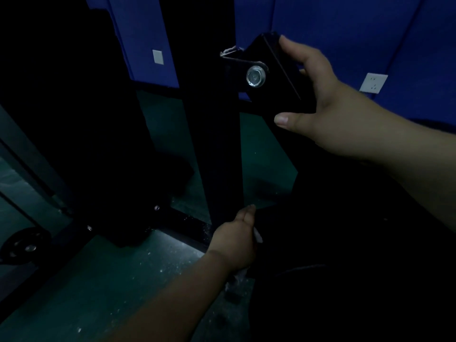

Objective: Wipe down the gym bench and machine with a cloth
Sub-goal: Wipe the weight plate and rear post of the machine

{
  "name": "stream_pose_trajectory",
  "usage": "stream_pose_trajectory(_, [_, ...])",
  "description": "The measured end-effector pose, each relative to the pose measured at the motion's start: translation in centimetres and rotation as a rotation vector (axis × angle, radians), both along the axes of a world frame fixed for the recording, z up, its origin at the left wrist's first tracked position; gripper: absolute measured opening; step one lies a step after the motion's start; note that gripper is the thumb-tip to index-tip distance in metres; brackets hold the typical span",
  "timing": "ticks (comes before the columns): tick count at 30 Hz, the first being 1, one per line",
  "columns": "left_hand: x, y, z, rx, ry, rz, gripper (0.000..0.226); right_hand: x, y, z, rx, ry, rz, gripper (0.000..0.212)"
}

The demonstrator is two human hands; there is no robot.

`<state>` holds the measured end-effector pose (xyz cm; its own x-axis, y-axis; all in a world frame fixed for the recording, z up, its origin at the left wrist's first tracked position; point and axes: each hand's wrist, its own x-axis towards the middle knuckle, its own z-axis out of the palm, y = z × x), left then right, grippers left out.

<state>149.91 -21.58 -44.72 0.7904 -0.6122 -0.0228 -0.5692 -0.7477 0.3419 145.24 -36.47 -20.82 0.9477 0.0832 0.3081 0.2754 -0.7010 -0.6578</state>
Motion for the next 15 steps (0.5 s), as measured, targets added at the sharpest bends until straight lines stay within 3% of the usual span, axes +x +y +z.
stream_pose_trajectory(8, [-1.7, 2.2, -0.7, 0.036, -0.12, 0.014, 0.073, 0.0, 0.1, 0.0, -0.026, -0.014, -0.005, 0.085])
stream_pose_trajectory(11, [-2.6, 4.3, -0.9, 0.057, -0.069, 0.009, 0.063, 0.1, 0.2, -0.1, -0.02, -0.021, -0.008, 0.085])
stream_pose_trajectory(15, [-4.3, 7.8, -2.7, -0.111, -0.035, 0.073, 0.063, 0.1, 0.4, -0.1, -0.001, -0.021, -0.024, 0.085])
